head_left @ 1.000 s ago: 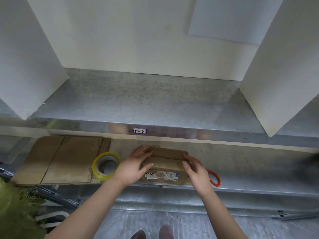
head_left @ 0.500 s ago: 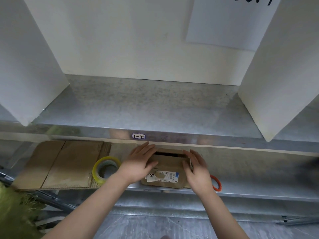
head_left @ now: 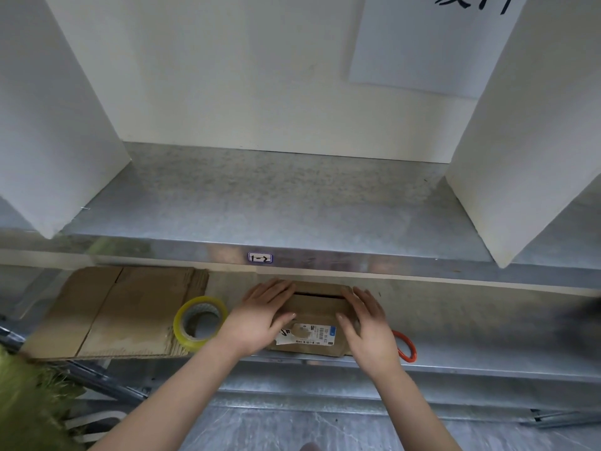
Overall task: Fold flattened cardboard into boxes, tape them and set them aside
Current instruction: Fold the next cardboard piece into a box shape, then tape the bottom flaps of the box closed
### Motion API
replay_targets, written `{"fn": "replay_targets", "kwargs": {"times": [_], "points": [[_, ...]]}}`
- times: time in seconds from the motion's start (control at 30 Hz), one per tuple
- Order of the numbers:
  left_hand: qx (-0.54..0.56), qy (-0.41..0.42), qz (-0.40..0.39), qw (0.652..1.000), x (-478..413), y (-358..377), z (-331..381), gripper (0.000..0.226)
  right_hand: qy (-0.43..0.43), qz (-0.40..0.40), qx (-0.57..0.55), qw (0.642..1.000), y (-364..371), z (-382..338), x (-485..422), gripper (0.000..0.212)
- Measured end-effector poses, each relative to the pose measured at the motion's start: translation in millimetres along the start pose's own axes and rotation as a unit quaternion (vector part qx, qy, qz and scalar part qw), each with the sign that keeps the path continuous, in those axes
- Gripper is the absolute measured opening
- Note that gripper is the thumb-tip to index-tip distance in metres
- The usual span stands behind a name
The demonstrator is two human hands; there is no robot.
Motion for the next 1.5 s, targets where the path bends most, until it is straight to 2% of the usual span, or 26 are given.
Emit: {"fn": "replay_targets", "kwargs": {"times": [0.07, 0.23, 0.4, 0.57, 0.73, 0.87, 1.0, 1.17, 1.23, 1.33, 1.43, 1.5], "points": [[-0.002, 0.000, 0.008, 1.000, 0.2, -2.5, 0.4, 0.078, -0.006, 0.002, 0.023, 1.000, -1.3, -3.1, 0.5, 0.060], [-0.006, -0.002, 0.008, 1.000, -2.1, -4.0, -2.8, 0.076, -0.009, 0.003, 0.060, 0.998, -5.8, -10.2, -2.7, 0.061], [-0.040, 0.004, 0.015, 0.999, 0.8, -11.8, -3.8, 0.065, -0.038, 0.008, 0.112, 0.993, -10.3, -25.2, -4.1, 0.055], [-0.116, 0.004, 0.051, 0.992, 22.2, -20.8, -25.5, 0.056, -0.103, 0.013, 0.205, 0.973, -8.9, -59.6, -7.1, 0.049], [-0.141, -0.039, 0.024, 0.989, 61.0, -16.1, -72.4, 0.055, -0.202, -0.001, 0.196, 0.960, 28.6, -110.2, -8.9, 0.047], [-0.125, -0.042, -0.005, 0.991, 87.6, 0.6, -110.8, 0.050, -0.230, 0.001, 0.221, 0.948, 83.3, -143.7, -9.4, 0.048], [-0.095, -0.015, -0.015, 0.995, 100.7, 19.0, -144.9, 0.051, -0.187, -0.024, 0.196, 0.962, 136.7, -159.8, -12.2, 0.051], [0.003, -0.006, -0.066, 0.998, 101.4, 40.6, -167.5, 0.066, -0.013, -0.048, 0.109, 0.993, 186.5, -153.8, -16.5, 0.049], [-0.005, 0.003, -0.078, 0.997, 97.9, 46.0, -173.9, 0.070, 0.059, -0.091, 0.104, 0.989, 196.6, -146.6, -22.8, 0.054], [-0.076, 0.037, -0.080, 0.993, 88.1, 52.9, -177.3, 0.053, 0.133, -0.169, 0.107, 0.971, 199.5, -141.9, -29.2, 0.068], [-0.044, 0.039, -0.113, 0.992, 78.8, 53.8, -177.9, 0.045, 0.150, -0.201, 0.132, 0.959, 199.7, -146.8, -36.1, 0.079], [-0.038, 0.045, -0.126, 0.990, 75.6, 54.9, -178.6, 0.041, 0.154, -0.217, 0.154, 0.951, 199.7, -147.8, -40.8, 0.077]]}}
Point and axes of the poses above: each hand's wrist, its own x-axis away from the middle knuckle, its own y-axis out of the palm, z = x × y, the point moved 2 cm from there along -x, towards the middle knuckle, and after that the axes turned 14 degrees about -z, right-handed, at the moved point
